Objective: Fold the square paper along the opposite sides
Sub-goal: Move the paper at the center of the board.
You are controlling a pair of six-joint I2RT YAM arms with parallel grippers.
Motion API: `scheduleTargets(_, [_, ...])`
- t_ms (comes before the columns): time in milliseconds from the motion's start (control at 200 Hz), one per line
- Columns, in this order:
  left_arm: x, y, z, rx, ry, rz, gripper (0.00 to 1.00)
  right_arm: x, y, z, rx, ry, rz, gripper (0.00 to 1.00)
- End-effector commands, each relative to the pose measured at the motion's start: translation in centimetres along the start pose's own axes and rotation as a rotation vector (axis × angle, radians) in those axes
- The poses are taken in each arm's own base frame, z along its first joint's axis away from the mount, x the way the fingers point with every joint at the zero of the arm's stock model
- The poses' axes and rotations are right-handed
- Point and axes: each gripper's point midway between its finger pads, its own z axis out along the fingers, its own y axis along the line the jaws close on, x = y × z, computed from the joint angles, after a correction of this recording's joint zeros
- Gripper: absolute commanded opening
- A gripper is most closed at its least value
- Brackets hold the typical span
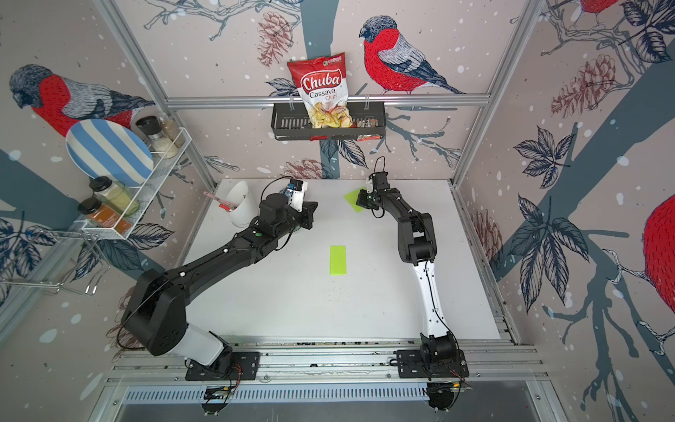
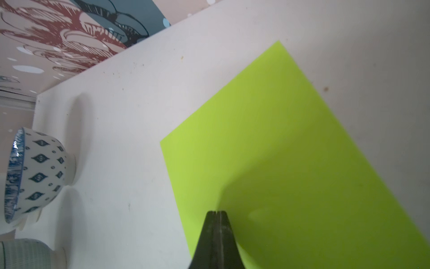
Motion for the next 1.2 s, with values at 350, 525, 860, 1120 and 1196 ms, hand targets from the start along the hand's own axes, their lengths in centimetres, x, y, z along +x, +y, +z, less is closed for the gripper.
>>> scheduleTargets(350, [1.5, -3.5, 1.1, 0.129, 0.104, -0.018, 0.0, 14.6, -0.9, -8.7, 0.185, 0.182, -0.032, 0.0])
scheduleTargets(525, [3.7, -5.2, 2.4, 0.142, 0.193, -0.027, 0.0, 18.2, -0.9, -12.2, 0.198, 0.174, -0.03, 0.0])
scheduleTargets(860, [5.6, -6.8, 3.4, 0.183, 0.276, -0.054, 0.0, 19.7, -2.5, -16.4, 0.311, 0.129, -0.045, 0.0])
scheduleTargets(1120, [7.5, -7.7, 5.4, 0.184, 0.37, -0.058, 0.0, 17.2, -1.3, -19.1, 0.336, 0.037, -0.061, 0.0])
scheduleTargets(1196, [8.1, -7.5, 6.4, 0.164, 0.403, -0.062, 0.0, 16.2, -0.5, -20.8, 0.318, -0.022, -0.049, 0.01])
